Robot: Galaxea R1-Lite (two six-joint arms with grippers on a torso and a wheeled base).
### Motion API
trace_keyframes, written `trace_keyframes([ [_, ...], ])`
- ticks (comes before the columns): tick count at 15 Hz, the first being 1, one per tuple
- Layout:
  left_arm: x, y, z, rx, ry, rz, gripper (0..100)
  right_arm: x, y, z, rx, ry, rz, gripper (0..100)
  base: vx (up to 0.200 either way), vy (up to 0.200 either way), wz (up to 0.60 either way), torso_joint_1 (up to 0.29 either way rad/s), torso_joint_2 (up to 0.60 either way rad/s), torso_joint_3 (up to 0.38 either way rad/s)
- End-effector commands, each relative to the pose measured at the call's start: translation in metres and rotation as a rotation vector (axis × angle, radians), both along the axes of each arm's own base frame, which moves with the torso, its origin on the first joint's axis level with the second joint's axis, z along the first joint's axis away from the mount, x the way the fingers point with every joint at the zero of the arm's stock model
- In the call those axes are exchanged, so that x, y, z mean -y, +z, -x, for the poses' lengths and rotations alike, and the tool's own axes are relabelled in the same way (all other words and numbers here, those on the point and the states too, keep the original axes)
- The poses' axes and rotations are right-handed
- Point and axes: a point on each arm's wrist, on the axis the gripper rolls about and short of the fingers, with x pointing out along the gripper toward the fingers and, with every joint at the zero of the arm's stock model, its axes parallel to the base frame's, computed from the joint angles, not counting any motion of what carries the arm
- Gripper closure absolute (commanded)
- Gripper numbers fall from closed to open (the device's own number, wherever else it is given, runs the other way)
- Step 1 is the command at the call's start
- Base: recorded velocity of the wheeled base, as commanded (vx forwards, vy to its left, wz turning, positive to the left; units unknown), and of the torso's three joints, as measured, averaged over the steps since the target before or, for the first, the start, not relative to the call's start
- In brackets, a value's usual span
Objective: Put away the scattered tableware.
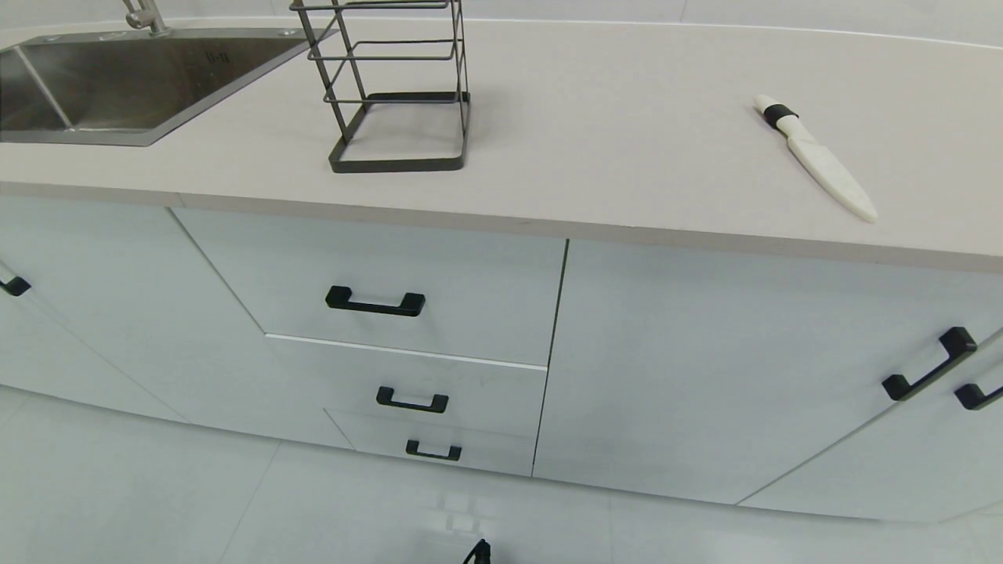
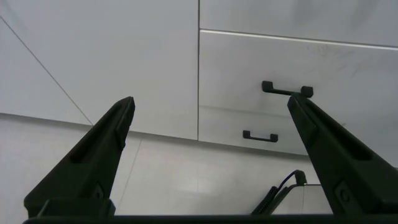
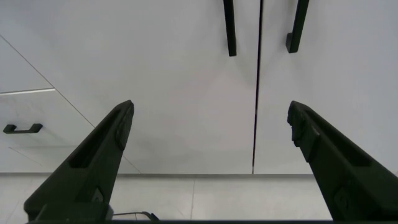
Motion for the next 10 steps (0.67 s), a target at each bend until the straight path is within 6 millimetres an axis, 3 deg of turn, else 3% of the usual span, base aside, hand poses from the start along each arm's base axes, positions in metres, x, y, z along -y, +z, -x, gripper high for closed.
trace_keyframes([
  [1, 0.0000, 0.0004, -0.0001, -0.001, 0.001, -0.002, 0, 0.0000, 0.0002, -0.0001, -0.001, -0.001, -0.001, 0, 0.200, 0.000, 0.00, -0.012, 0.00, -0.002],
  [6, 0.0001, 0.0004, -0.0001, -0.001, -0.002, -0.005, 0, 0.0000, -0.0002, -0.0002, -0.002, -0.001, -0.007, 0, 0.000, 0.000, 0.00, 0.000, 0.00, 0.000],
  [8, 0.0001, 0.0004, -0.0001, -0.001, -0.002, -0.005, 0, 0.0000, -0.0002, -0.0002, -0.002, 0.000, -0.023, 0, 0.000, 0.000, -0.60, 0.005, 0.00, 0.007],
  [10, 0.0001, 0.0004, -0.0001, -0.001, -0.002, -0.003, 0, 0.0000, 0.0002, -0.0001, -0.001, 0.000, -0.023, 0, 0.000, 0.000, 0.00, 0.000, 0.00, 0.000],
])
